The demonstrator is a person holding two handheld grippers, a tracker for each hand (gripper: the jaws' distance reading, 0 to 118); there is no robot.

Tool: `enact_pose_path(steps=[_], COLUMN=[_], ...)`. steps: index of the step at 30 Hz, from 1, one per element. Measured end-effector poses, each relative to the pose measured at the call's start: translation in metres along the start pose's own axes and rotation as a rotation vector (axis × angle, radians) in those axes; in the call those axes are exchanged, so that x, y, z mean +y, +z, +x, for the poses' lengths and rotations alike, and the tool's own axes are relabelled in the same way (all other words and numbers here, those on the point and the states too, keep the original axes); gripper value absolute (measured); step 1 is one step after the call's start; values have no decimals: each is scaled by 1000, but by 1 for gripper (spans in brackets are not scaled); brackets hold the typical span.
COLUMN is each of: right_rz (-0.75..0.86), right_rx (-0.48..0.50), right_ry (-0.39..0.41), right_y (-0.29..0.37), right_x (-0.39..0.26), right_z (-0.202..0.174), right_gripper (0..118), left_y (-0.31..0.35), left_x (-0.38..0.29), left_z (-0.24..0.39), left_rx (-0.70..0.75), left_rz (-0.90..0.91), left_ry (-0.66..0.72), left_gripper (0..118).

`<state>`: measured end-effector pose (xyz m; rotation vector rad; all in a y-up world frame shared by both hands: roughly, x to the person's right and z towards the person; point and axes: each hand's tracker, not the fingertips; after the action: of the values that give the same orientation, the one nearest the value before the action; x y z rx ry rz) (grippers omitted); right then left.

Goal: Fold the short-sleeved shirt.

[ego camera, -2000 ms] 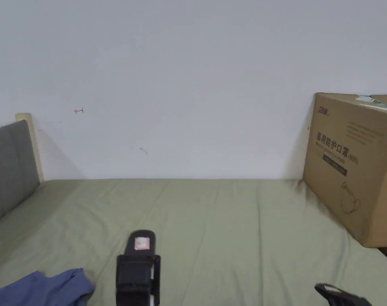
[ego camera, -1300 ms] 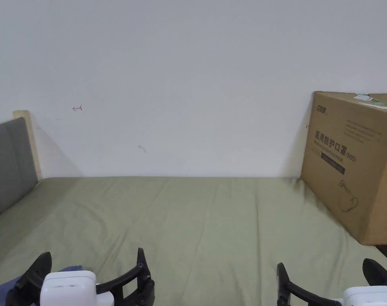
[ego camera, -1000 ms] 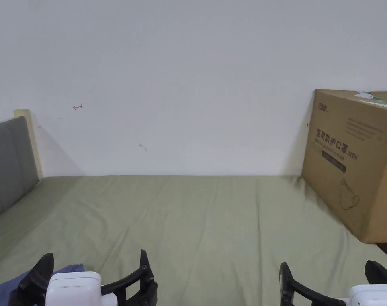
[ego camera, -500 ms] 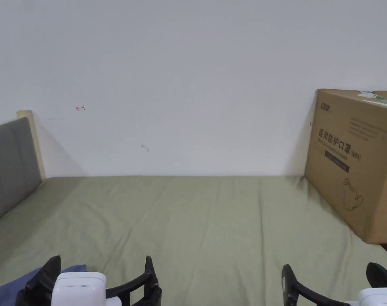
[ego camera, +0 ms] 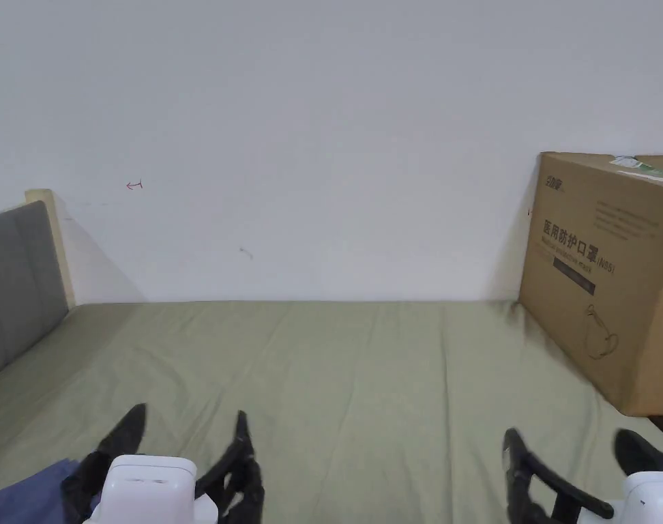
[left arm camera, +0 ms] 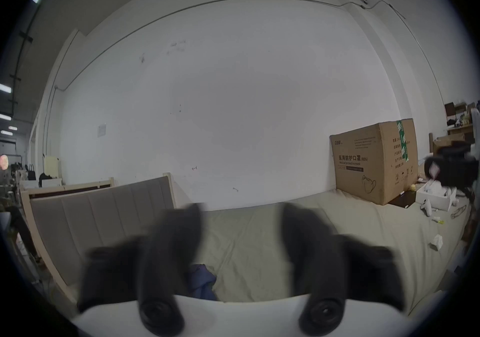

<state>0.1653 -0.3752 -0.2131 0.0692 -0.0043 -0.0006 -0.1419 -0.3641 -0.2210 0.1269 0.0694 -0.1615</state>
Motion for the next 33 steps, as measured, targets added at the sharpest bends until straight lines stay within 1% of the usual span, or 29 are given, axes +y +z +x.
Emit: enact_pose_path(steps=[1, 2, 3, 4, 5, 6, 12, 14, 15, 17, 20, 22, 23, 25, 29, 32, 33], right_rz=[14, 11, 10, 1, -21, -22, -46, -52, -58, -76, -103, -114, -108, -92, -93, -116, -130], right_rx=[-11, -29, -23, 17, 35, 10, -18, -3, 19, 71, 217, 324, 366, 418, 488, 510, 520], right_ry=[12, 20, 8, -36, -51, -38, 1, -7, -27, -36, -51, -61, -70, -78, -89, -87, -89], right_y=[1, -1, 0, -1, -2, -2, -4, -8, -12, -21, -35, -39, -40, -40, -43, -44, -45], right_x=[1, 3, 4, 5, 5, 6, 3, 0, -1, -4, -8, -8, -7, -4, 1, 3, 3], right_z=[0, 1, 3, 6, 9, 9, 7, 3, -2, -21, -63, -93, -108, -131, -154, -150, -146], right_gripper=[29, 2, 2, 2, 2, 2, 2, 2, 2, 2, 2, 2, 2, 2, 2, 2, 2], left_y=[-1, -3, -5, -6, -7, -7, -7, -4, 2, 16, 38, 56, 65, 79, 87, 62, 42], left_x=[1, 2, 3, 2, 1, 0, -6, -7, -8, -10, -15, -18, -19, -20, -25, -23, -23], left_z=[1, 1, 0, -1, -2, -2, -2, -9, -17, -38, -80, -109, -121, -138, -152, -160, -167], left_rx=[1, 2, 9, -5, -30, -25, -9, 6, 21, 78, 211, 283, 319, 385, 405, 388, 331], left_rz=[-1, -11, -25, -35, -55, -57, -67, -78, -81, -82, -115, -119, -123, -140, -157, -179, -218], left_ry=[-11, -18, -24, -6, 25, 34, 30, 16, 16, 15, -28, -29, -40, -54, -32, -38, -31], left_gripper=[36, 2, 2, 2, 1, 1, 0, 0, 0, 0, 0, 0, 0, 0, 0, 0, 0])
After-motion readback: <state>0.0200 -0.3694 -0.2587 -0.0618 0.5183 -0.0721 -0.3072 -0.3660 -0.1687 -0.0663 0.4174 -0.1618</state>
